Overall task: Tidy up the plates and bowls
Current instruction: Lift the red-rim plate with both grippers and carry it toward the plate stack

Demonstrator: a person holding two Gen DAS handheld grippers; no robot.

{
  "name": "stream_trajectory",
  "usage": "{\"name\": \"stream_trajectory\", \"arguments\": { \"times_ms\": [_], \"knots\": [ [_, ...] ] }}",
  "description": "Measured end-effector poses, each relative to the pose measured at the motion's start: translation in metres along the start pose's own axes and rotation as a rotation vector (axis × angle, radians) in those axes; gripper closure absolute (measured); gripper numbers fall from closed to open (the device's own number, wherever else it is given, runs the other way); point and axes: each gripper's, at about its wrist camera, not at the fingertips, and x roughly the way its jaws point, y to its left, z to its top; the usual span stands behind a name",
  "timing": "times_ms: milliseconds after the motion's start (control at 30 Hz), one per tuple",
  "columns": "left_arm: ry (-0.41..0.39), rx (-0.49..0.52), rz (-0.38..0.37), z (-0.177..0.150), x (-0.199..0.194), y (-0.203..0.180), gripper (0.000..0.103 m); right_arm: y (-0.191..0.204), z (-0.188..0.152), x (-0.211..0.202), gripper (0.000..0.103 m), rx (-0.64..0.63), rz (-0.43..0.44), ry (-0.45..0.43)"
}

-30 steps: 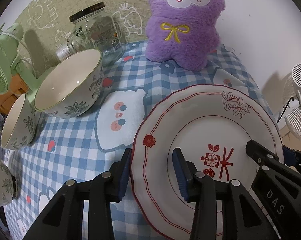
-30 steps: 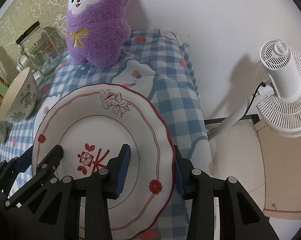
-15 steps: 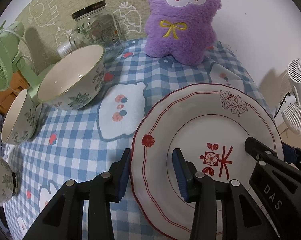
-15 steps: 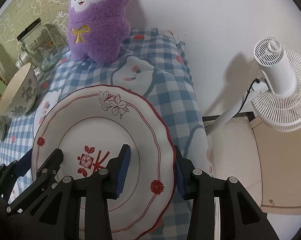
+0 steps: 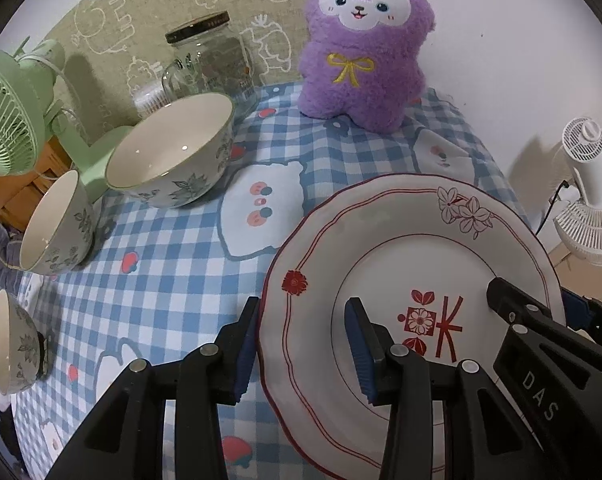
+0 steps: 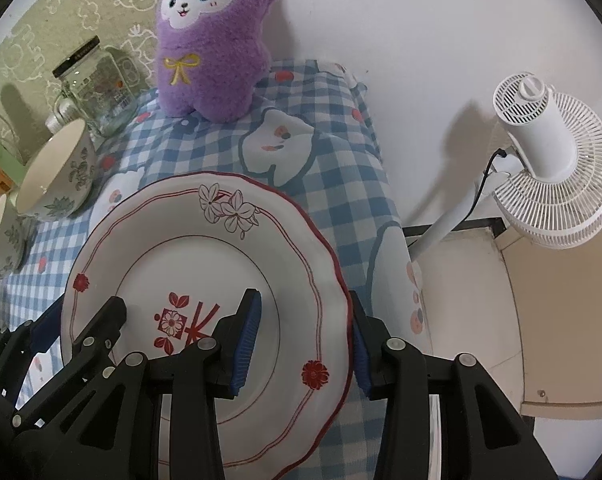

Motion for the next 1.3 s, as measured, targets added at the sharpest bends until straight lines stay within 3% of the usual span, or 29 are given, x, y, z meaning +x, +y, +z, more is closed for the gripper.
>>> {"name": "stream_trajectory", "arguments": {
  "times_ms": [767,1300],
  "knots": [
    [-0.098,0.019,-0.027,-0.023,-0.087,0.028,0.062,0.016,-0.03,-0.088,0.057,0.034,-0.023,-0.087],
    [-0.126,0.031,-0.062,-0.053,-0.144,0.042,0.062,0.026,-0.074,-0.151,0.057,0.039,-0.048,-0.147]
  ]
}}
